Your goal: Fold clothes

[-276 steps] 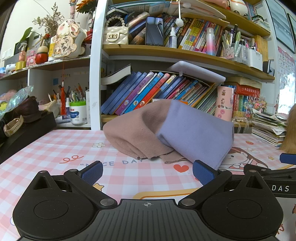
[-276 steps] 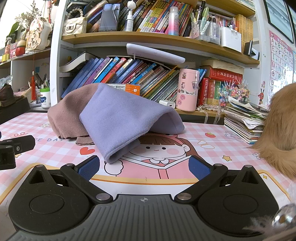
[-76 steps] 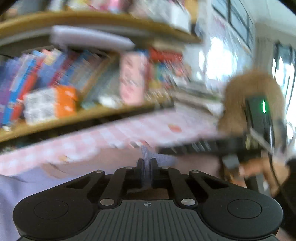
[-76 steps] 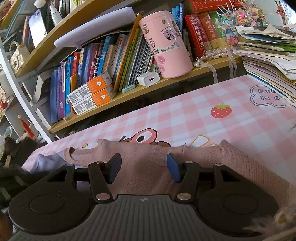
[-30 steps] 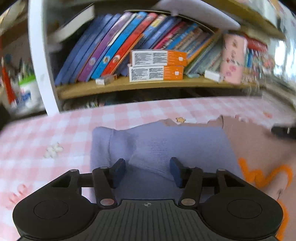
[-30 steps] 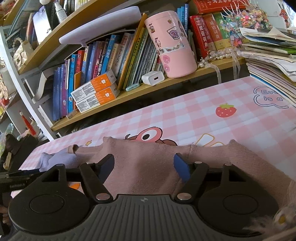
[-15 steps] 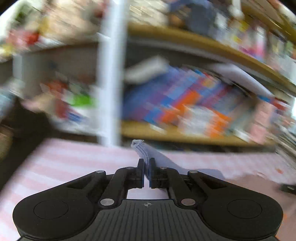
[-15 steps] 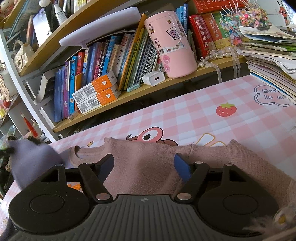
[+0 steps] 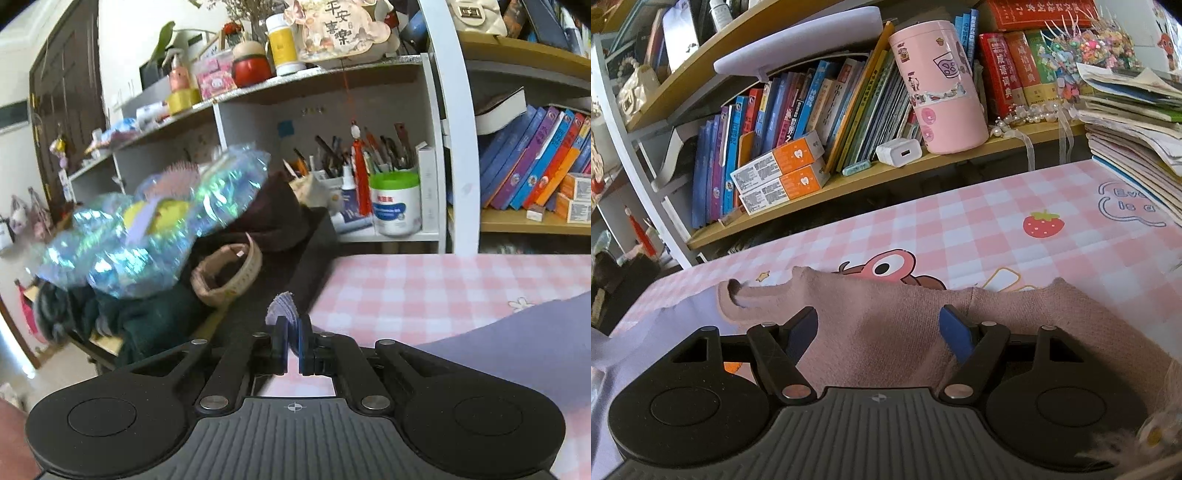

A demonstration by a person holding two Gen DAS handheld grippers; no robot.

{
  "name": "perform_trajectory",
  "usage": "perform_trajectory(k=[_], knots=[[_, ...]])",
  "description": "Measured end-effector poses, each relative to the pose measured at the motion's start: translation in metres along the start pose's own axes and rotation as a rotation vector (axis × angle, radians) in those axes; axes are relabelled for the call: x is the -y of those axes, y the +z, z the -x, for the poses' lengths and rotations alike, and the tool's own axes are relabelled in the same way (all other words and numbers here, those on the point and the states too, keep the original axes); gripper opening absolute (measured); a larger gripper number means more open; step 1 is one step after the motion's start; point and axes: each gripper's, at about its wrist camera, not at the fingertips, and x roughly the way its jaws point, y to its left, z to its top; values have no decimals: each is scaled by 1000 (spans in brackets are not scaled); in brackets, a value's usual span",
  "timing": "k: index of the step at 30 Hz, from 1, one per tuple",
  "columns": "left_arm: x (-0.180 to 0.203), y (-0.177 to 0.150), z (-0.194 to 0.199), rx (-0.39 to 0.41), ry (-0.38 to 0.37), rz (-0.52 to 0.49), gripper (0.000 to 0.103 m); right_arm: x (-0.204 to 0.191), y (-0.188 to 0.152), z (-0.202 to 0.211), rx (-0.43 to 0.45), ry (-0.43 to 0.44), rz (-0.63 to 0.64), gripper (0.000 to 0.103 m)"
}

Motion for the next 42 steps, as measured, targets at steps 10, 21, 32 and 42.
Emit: perform_trajectory(k=[10, 21, 32, 42], knots=[[-25, 30, -10, 121, 5, 74, 4, -30, -14, 0, 46, -92, -68, 73], [-18, -12, 16, 101, 113, -1, 31, -72, -18, -16, 41, -106, -62, 92], [93, -16, 62, 66, -506, -44, 51, -71, -11, 19, 77, -71, -61, 92], [111, -31, 76, 100, -569, -84, 78, -54, -12, 110, 63, -285, 82, 93]])
